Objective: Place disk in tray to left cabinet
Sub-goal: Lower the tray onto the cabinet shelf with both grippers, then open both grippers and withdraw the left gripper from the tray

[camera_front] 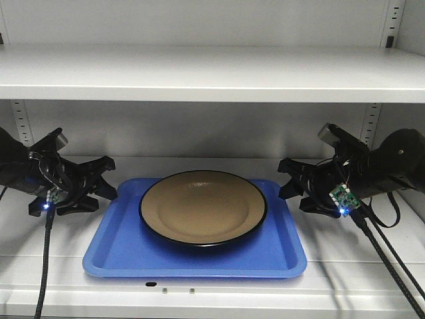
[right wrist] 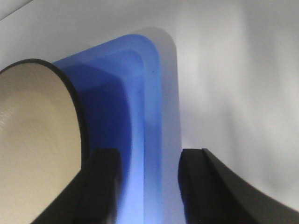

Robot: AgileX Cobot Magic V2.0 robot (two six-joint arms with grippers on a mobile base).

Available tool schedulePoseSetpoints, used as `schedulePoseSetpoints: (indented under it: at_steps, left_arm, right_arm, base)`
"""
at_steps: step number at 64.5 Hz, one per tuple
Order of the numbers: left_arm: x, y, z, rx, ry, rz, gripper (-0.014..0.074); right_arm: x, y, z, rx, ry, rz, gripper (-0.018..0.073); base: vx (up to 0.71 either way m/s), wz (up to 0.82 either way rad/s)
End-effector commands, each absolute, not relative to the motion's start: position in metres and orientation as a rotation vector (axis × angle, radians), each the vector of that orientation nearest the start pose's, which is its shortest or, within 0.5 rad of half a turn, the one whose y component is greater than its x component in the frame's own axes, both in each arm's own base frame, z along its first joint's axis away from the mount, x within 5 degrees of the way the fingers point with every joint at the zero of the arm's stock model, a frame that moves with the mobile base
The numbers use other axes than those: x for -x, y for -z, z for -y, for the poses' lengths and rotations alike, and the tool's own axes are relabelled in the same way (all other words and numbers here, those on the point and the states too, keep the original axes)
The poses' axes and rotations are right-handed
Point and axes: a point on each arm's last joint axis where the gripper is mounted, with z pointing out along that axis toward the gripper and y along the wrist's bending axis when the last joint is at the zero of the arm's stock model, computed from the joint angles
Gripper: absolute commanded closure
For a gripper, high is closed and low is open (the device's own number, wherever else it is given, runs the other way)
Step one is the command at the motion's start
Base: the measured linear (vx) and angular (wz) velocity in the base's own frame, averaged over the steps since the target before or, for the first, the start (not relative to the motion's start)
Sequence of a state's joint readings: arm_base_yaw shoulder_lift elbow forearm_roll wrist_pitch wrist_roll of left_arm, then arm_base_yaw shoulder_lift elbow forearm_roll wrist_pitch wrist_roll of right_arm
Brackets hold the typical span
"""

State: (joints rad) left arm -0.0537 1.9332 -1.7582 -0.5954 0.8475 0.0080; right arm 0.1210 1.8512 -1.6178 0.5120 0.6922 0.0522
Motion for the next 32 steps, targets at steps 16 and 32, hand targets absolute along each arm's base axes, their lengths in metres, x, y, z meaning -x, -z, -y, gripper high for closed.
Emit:
schedulePoseSetpoints:
  at_steps: [16,32]
  left_arm:
    - [-0.432,-0.351,0.063,0.224,0.776,-2.292,0.0199]
    - [-0.409,-0.344,0.057,0.262,0.701,-2.276,0.0200]
  right_arm:
    - [-0.415,-0.348,-0.078,-0.236,-0.675,-2.229,0.0181]
    - [-0.415,-0.348,-0.078,-0.236,-0.675,-2.229,0.0185]
  base:
    - [0.00,0.00]
    - [0.00,0.00]
